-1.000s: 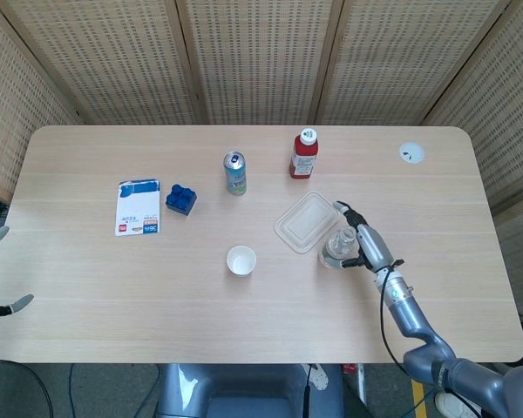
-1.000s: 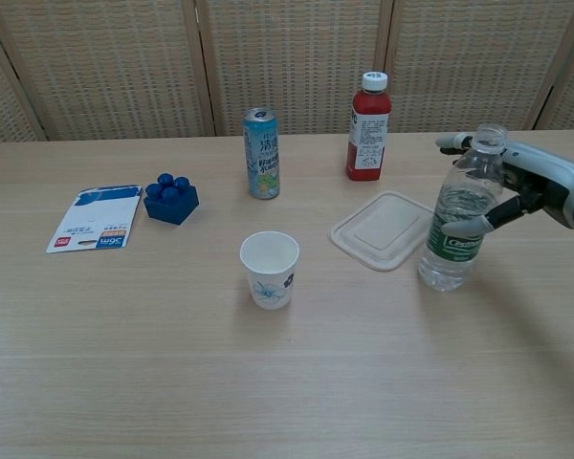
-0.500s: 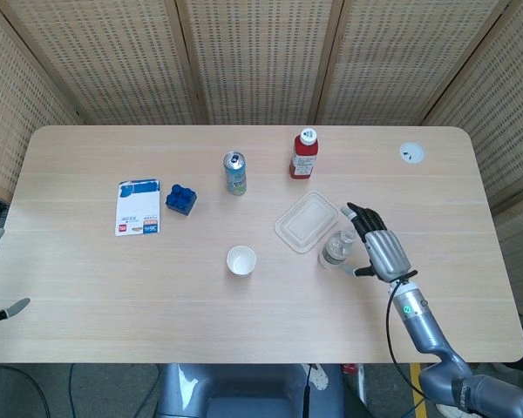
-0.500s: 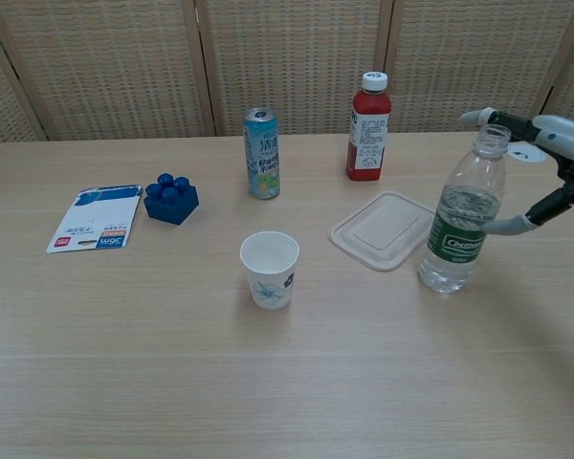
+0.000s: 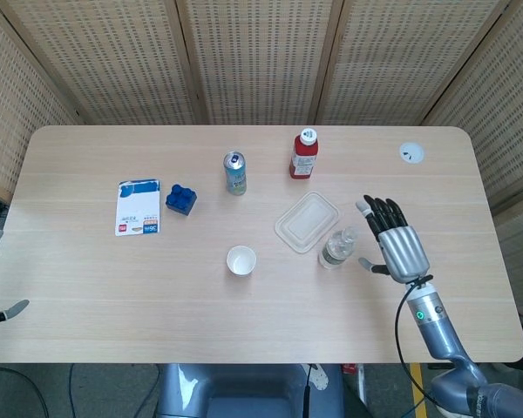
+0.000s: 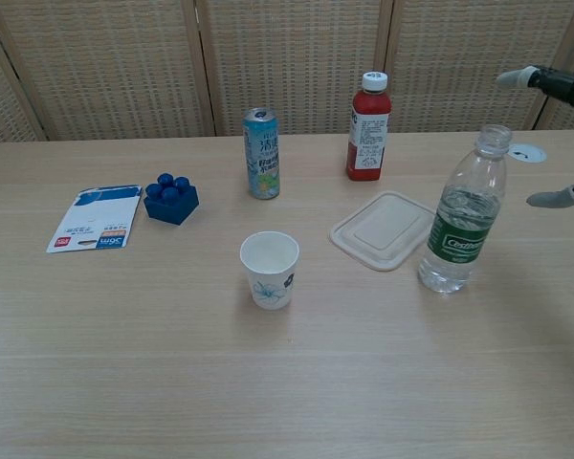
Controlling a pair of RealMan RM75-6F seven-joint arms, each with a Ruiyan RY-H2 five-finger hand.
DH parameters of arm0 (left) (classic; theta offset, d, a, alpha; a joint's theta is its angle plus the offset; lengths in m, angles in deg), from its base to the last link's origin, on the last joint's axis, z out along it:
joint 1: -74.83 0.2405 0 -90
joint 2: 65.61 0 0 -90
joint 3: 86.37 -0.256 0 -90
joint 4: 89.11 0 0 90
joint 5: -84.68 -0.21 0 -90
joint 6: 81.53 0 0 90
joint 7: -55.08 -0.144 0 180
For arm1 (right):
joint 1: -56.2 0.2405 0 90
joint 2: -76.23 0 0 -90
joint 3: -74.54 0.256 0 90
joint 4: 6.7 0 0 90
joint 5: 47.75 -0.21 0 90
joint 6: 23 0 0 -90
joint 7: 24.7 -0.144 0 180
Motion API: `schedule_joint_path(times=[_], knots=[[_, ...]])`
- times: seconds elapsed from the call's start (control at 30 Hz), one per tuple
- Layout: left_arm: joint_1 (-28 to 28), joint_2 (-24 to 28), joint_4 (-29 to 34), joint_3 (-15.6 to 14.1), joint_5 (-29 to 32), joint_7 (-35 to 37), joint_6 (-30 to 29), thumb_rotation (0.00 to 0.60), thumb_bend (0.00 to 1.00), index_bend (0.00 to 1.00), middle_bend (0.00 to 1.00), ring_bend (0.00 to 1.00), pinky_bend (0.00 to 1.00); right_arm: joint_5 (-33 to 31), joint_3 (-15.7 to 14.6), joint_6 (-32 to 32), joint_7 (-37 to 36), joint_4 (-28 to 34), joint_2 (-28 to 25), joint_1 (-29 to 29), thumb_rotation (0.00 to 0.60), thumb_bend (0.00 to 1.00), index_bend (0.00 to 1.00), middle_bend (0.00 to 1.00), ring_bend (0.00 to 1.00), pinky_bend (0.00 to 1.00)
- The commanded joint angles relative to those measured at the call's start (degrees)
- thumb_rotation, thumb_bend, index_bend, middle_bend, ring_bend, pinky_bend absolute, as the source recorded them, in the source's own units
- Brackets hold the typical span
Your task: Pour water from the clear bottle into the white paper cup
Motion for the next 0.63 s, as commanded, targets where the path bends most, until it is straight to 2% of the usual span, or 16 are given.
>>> schedule_joint_path(times=[0.03, 0.2, 0.3, 0.63], knots=[[0.05, 0.04, -0.01, 0.01, 0.04, 0.05, -0.09, 0.600, 0.11, 0.00, 0.00, 0.00, 0.00, 0.23, -0.71, 1.85, 3.43, 1.17, -1.78, -1.64, 0.600, 0.00, 0.00, 0.00, 0.00, 0.00], [0.29, 0.05, -0.07, -0.02, -0.08, 0.15, -0.60, 0.600, 0.11, 0.00, 0.00, 0.00, 0.00, 0.61, -2.68, 4.65, 7.52, 4.91, -4.75, -4.90, 0.600, 0.00, 0.00, 0.00, 0.00, 0.00], [0.62, -0.13, -0.13, -0.12, -0.37, -0.28, -1.30, 0.600, 0.11, 0.00, 0.00, 0.00, 0.00, 1.41, -4.56, 8.59, 9.81, 7.89, -6.42, -8.51, 0.600, 0.00, 0.00, 0.00, 0.00, 0.00], [1.00, -1.10, -0.29, -0.44, -0.72, -2.05, -1.84, 0.600, 0.11, 0.00, 0.00, 0.00, 0.00, 1.90, -6.67, 11.92, 14.62, 14.45, -9.28, -13.26, 0.600, 0.00, 0.00, 0.00, 0.00, 0.00]])
